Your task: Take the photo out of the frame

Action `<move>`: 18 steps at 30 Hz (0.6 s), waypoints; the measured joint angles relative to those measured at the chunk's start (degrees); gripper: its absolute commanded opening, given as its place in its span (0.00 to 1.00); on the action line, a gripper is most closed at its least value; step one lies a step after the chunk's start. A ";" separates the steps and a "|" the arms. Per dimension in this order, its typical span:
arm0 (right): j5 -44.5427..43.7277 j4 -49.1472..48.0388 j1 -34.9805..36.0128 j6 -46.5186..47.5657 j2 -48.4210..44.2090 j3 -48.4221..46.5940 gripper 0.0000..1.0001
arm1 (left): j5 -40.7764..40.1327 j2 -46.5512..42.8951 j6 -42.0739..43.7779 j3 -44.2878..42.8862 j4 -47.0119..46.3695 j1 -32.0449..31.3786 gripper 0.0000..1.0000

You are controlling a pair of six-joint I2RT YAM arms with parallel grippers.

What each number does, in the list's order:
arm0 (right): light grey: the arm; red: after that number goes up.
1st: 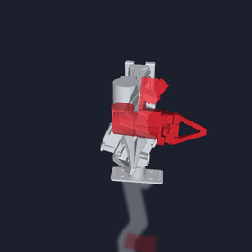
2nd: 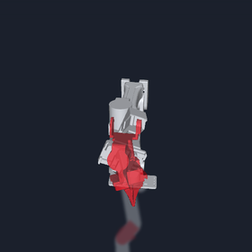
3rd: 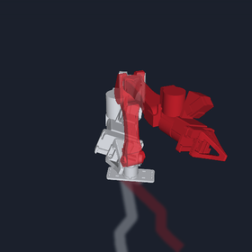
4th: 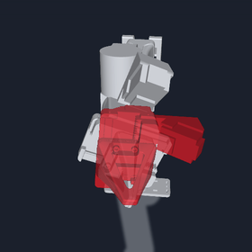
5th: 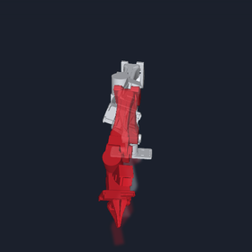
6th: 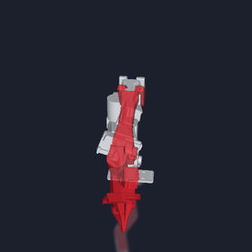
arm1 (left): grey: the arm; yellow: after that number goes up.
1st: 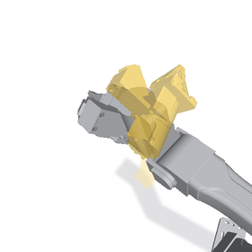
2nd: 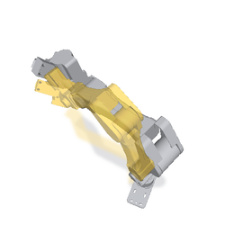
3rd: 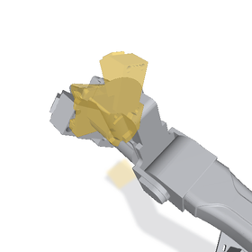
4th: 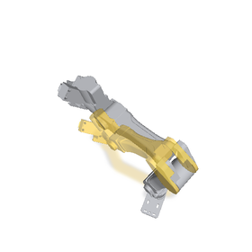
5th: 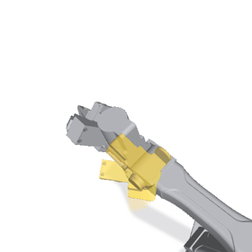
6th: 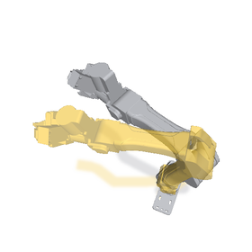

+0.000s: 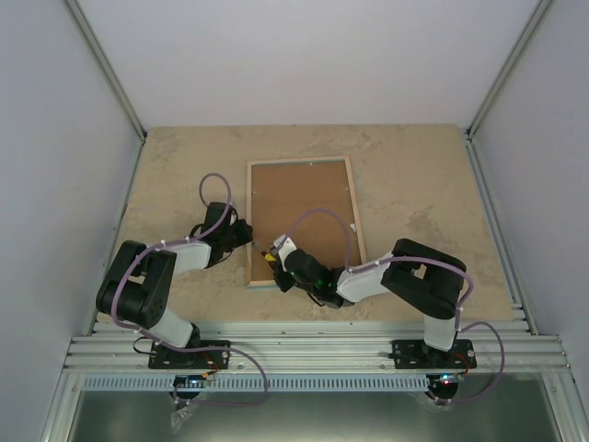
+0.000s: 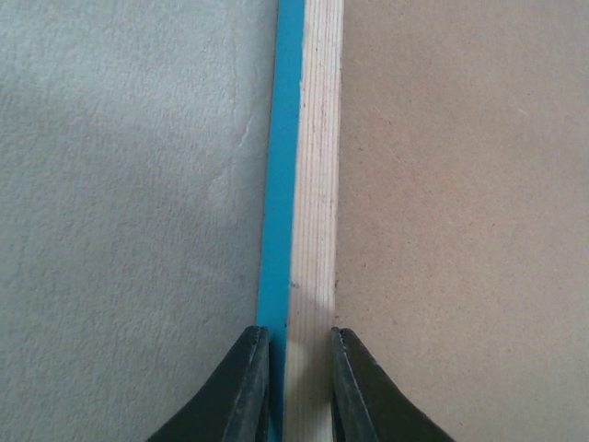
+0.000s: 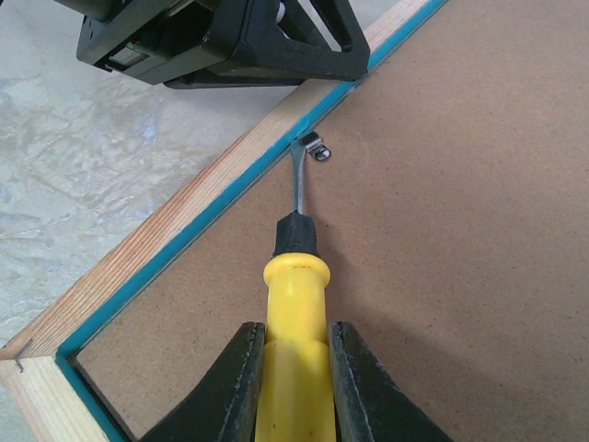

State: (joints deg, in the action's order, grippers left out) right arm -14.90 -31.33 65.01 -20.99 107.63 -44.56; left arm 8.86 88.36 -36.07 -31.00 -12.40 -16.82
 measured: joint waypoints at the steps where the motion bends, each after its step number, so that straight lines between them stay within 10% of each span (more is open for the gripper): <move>1: -0.35 -0.15 0.11 -0.15 0.26 -0.17 0.00 | -0.26 0.00 -0.04 0.02 -0.07 0.00 0.00; 18: -6.93 2.03 0.44 -3.93 0.37 -1.53 0.01 | 2.97 -0.46 -3.61 1.42 -3.30 -0.96 0.00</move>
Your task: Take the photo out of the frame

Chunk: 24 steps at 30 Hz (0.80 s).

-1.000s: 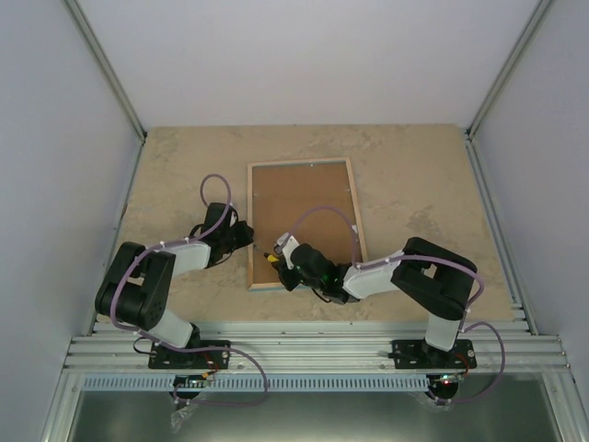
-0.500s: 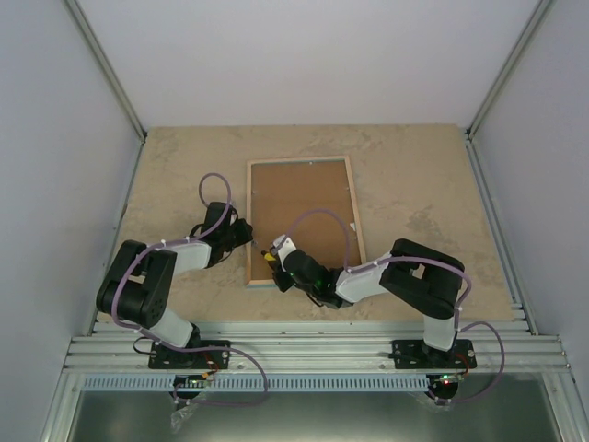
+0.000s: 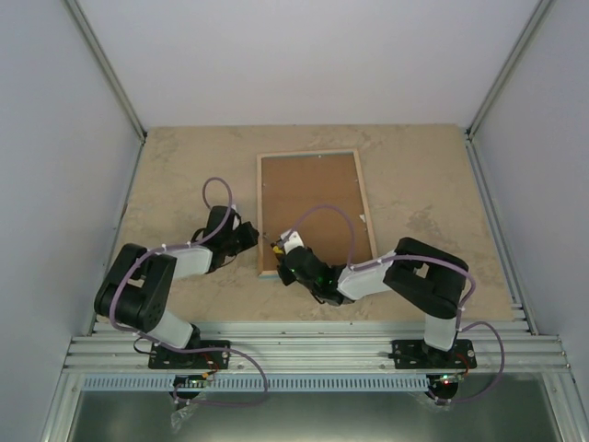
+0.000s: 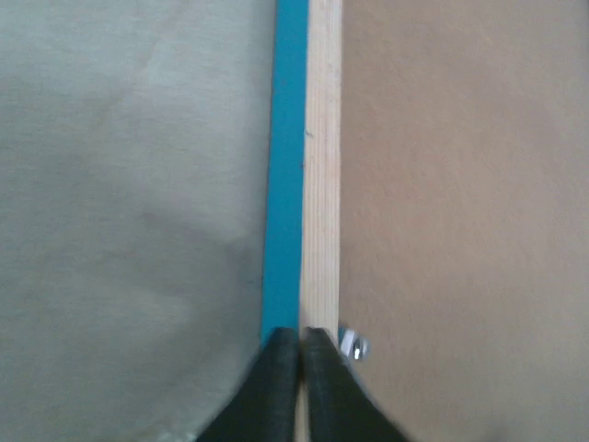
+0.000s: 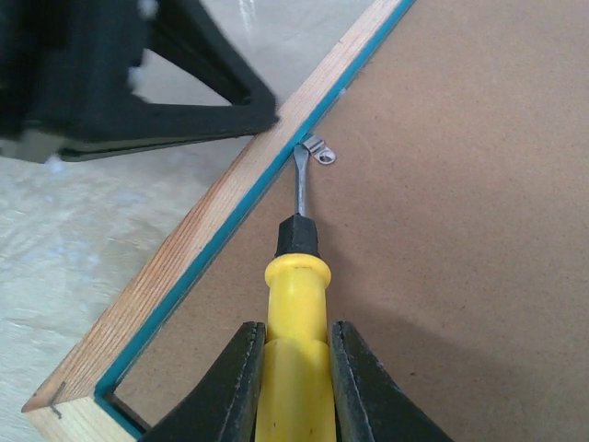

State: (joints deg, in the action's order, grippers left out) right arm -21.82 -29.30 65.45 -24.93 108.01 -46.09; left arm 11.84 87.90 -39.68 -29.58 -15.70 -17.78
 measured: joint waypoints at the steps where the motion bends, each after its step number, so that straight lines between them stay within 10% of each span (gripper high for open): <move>1: -0.09 0.17 -0.55 0.02 -0.39 0.42 0.01 | 1.14 -0.48 -0.61 0.61 0.26 -0.61 0.00; 11: 6.82 1.33 -1.92 0.26 -11.52 7.78 0.00 | 2.27 -7.10 -2.12 2.58 4.44 -1.84 0.45; 24: 4.50 3.63 -1.88 -0.90 -13.90 12.02 0.00 | -3.21 1.68 1.70 -13.84 13.00 -1.84 0.57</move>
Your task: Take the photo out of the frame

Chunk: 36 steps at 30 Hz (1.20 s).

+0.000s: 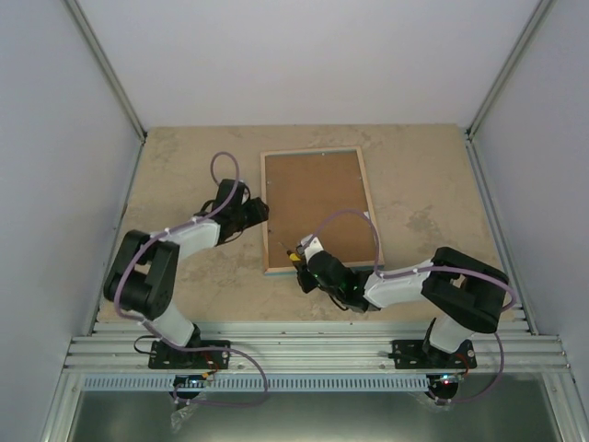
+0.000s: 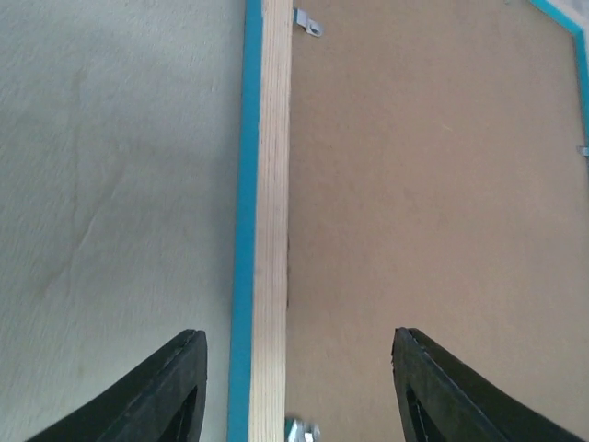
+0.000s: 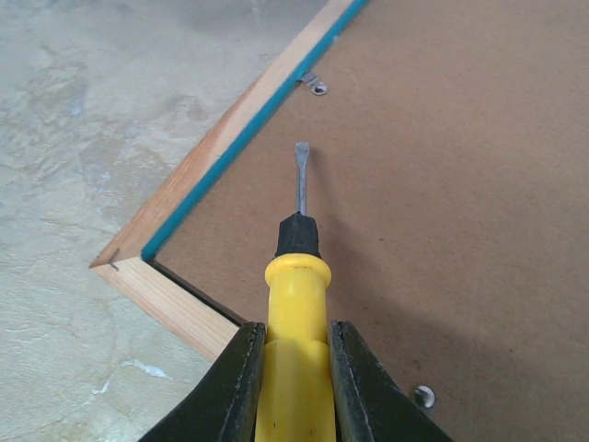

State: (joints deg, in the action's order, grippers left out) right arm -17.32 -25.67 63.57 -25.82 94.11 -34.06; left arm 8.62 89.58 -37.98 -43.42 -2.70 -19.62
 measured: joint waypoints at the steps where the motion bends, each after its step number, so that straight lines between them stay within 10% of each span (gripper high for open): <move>1: -0.46 0.04 0.00 -0.15 -0.09 0.22 0.00 | -0.46 1.90 0.42 -1.88 0.72 0.00 0.56; 12: -2.84 -0.24 0.00 -0.35 -2.47 1.75 0.00 | -5.03 15.98 4.13 -13.55 6.58 -0.11 0.42; 26: -1.88 -0.48 0.00 0.26 -2.21 1.73 0.00 | -7.74 16.37 4.76 -13.18 4.87 -2.25 0.01; 36: 1.05 -0.63 1.36 1.03 -0.04 -0.02 0.00 | -8.81 8.44 0.72 -3.08 3.02 -2.36 0.00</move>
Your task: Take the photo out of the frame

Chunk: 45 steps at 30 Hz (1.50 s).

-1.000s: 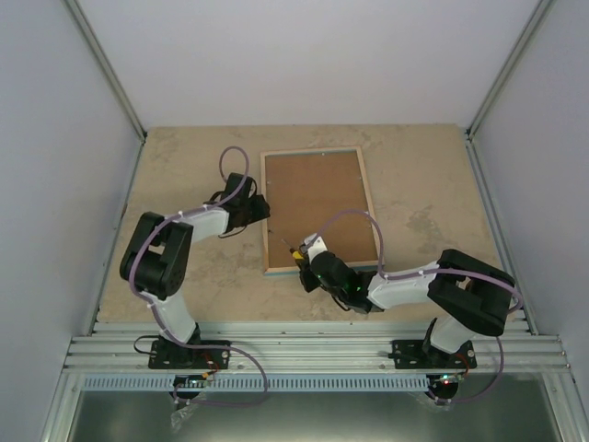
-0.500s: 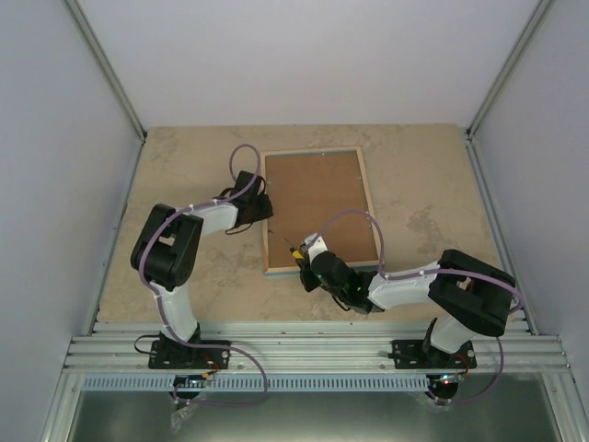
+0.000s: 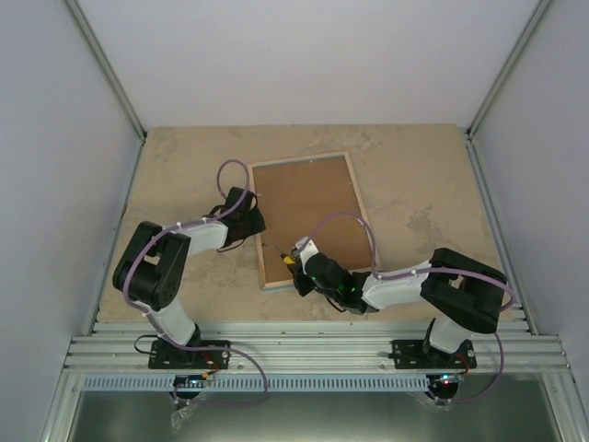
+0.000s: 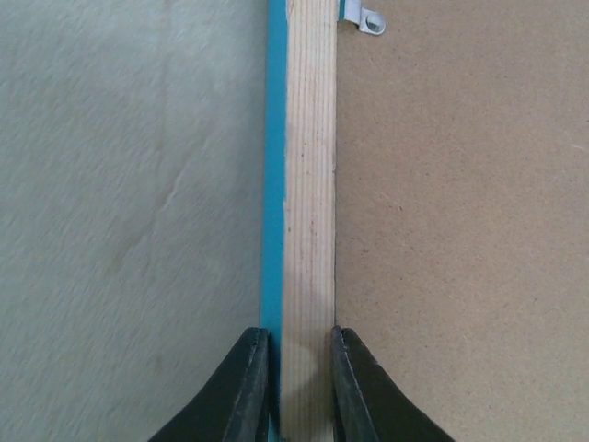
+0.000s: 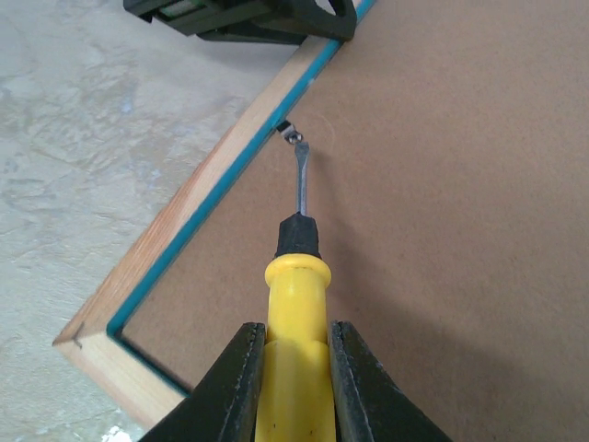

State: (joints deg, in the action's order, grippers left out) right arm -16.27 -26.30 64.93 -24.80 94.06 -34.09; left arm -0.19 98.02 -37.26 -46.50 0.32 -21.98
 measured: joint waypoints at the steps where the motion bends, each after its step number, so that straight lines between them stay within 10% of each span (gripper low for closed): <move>1: 0.13 -0.04 0.24 0.09 0.26 -0.35 0.01 | -0.02 -0.87 -0.46 0.96 0.04 0.00 0.00; 45: -3.54 -3.65 4.28 -4.61 10.93 -6.71 0.01 | -2.45 -4.55 -2.58 7.02 -4.17 -0.46 0.00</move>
State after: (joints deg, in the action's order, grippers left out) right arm -19.81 -29.95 69.21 -29.41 104.99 -40.80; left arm -2.63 93.47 -39.83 -39.48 -3.86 -22.44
